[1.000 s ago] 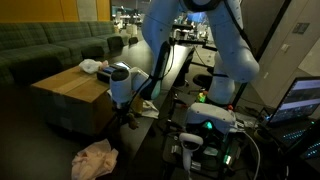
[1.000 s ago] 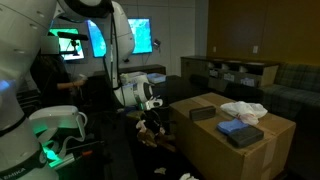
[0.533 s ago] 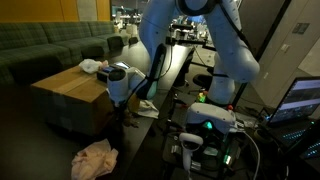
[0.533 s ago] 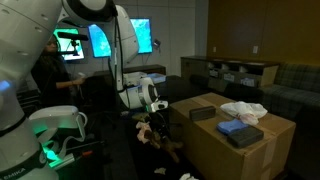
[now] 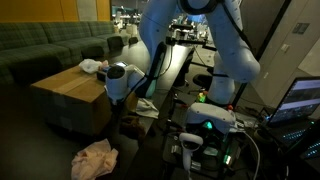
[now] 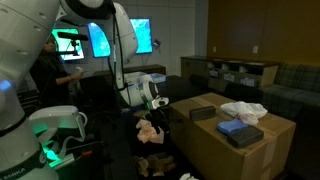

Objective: Place the turnip plushie on the table, then the duster on the box, then the left duster on the table, then the blue sponge on the box, then the white towel on the table, then the white cloth on the box, then the small brown object on the table, then the duster on the box, then the moose on the table, and finally, the peach shirt on the box

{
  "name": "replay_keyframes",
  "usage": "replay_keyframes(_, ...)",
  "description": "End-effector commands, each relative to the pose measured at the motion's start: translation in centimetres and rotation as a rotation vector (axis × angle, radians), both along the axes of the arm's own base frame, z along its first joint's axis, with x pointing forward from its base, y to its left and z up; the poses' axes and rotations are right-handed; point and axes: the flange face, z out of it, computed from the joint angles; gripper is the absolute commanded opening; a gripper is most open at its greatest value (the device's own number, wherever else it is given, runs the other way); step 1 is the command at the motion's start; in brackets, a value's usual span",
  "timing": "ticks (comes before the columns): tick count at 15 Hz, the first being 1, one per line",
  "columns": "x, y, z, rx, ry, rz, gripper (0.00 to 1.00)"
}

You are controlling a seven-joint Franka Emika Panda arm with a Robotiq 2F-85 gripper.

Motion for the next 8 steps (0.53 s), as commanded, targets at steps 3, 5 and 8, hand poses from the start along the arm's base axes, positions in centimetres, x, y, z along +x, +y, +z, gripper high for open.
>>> replay_keyframes(3, -1.0, 2.5, 3.2, 0.013, -0.061, 0.056, 0.99)
replay_keyframes(5, -1.6, 3.8, 4.1, 0.030, -0.068, 0.089, 1.00)
replay_keyframes(8, -2.8, 6.4, 4.5, 0.058, -0.061, 0.099, 1.00)
